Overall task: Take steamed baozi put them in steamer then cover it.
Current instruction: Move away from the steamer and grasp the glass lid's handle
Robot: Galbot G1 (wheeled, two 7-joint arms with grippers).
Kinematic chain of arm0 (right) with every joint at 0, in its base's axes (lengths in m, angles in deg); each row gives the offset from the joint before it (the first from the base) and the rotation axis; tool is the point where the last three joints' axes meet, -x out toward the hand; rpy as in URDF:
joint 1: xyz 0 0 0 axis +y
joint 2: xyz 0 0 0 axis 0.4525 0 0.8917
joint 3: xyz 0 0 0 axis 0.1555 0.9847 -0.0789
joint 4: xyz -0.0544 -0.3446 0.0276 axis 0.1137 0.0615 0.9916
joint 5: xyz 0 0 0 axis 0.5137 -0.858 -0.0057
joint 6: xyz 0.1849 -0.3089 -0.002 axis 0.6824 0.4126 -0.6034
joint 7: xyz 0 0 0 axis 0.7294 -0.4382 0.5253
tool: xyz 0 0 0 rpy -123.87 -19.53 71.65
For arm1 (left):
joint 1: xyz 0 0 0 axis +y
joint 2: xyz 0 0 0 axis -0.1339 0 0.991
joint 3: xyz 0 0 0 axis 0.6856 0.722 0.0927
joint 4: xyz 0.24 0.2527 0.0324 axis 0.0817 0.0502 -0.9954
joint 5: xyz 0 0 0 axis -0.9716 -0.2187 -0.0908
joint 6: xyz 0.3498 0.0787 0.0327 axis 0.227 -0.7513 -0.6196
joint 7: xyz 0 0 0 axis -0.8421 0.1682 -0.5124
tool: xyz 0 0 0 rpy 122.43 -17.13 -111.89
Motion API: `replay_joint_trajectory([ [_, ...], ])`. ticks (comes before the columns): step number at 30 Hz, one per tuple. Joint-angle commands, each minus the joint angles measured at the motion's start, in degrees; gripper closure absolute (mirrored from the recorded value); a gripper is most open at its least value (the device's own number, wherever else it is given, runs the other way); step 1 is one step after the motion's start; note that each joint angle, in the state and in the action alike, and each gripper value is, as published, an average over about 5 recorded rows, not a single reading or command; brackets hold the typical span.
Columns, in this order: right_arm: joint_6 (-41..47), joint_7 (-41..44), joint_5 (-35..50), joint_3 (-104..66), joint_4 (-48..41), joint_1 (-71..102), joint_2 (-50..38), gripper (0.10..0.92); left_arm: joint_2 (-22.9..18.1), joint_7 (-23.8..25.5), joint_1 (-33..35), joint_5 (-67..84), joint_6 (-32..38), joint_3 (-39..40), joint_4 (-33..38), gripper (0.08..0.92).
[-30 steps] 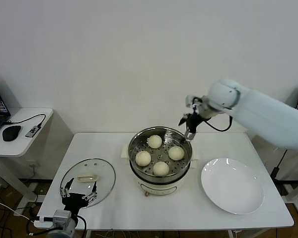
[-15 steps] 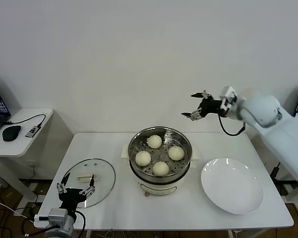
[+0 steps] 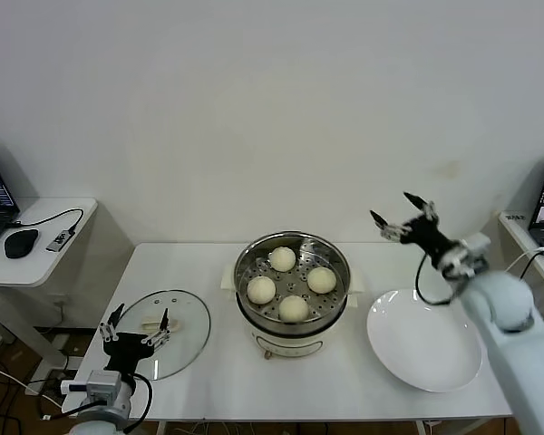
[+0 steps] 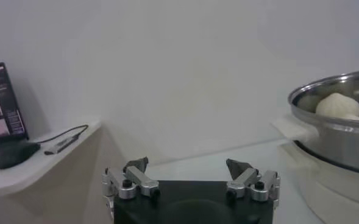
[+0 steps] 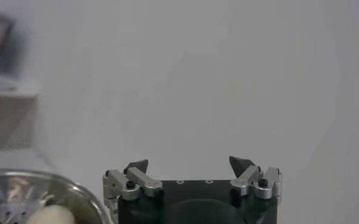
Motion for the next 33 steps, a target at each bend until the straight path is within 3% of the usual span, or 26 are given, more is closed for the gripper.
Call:
replay_joint_trajectory([
  [1, -8.66, -7.20, 2.96, -14.98, 5.66, 29.38, 13.64, 0.203, 1.00, 0.77, -4.84, -9.35, 2.98, -0.20, -4.94, 0.177],
  [6, -9.05, -7.64, 2.20, -15.32, 5.64, 32.12, 14.89, 0.203, 3.11, -0.18, -4.78, -25.91, 8.85, 0.21, -7.95, 0.177],
  [15, -9.61, -8.11, 1.59, -16.16, 5.70, 31.20, 14.09, 0.203, 9.23, -7.14, 1.81, -65.33, 20.93, 1.98, -10.25, 0.177],
  [20, -9.43, -8.01, 1.39, -16.35, 5.72, 30.57, 14.01, 0.203, 9.86, -9.02, 2.50, -68.01, 22.55, 2.63, -13.62, 0.177],
  [27, -8.95, -7.59, 0.52, -16.16, 5.51, 29.55, 14.45, 0.203, 7.56, -15.04, 0.70, -68.91, 18.85, 3.08, -20.28, 0.177],
  [33, -9.15, -7.65, -0.18, -15.85, 5.17, 28.81, 15.03, 0.203, 7.77, -13.10, -0.14, -69.94, 16.08, 4.06, -22.74, 0.177],
])
